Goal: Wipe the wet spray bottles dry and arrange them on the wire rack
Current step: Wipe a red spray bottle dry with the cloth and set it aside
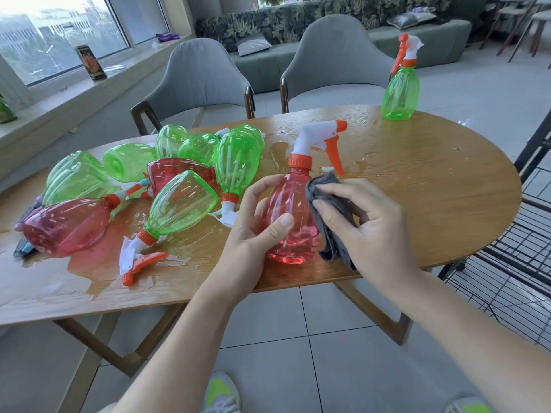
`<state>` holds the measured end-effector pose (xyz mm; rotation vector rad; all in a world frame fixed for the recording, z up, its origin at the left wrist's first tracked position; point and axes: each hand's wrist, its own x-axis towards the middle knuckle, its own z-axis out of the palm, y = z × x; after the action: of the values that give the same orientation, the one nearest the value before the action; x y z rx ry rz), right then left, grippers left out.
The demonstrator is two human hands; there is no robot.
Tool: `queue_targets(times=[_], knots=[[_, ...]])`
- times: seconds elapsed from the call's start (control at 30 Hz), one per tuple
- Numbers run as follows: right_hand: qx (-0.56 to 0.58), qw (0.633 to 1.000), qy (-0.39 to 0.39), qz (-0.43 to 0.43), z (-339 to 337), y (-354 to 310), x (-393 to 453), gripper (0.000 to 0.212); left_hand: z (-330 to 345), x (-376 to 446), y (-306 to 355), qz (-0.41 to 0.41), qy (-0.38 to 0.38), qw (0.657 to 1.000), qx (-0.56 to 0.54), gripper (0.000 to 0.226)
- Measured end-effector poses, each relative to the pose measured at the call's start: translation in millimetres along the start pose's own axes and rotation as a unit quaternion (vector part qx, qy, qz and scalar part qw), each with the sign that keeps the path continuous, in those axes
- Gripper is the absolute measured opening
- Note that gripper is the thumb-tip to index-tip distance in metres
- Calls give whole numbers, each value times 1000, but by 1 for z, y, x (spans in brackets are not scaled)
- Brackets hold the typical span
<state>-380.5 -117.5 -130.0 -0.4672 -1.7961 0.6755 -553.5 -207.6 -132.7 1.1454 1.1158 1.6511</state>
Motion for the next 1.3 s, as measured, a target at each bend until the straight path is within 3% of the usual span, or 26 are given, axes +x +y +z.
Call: queue_targets(times=[0.17,0.53,0.87,1.13,1.3], knots=[[-27,998,-48,-42,2,1,-22,22,0,4,-3,2,45,999,-9,40],[-138,963,-120,-198,5,2,-29,20,0,7,-2,-2,60,997,-52,42],[-124,976,-62,-166,2,2,-19,20,2,4,0,0,34,998,-49,42],[-118,990,42,-62,3,-8,14,22,-2,-2,-1,8,-7,1000,19,44],[-99,993,55,-18,7,-7,1,21,-3,2,2,14,9,999,38,43]])
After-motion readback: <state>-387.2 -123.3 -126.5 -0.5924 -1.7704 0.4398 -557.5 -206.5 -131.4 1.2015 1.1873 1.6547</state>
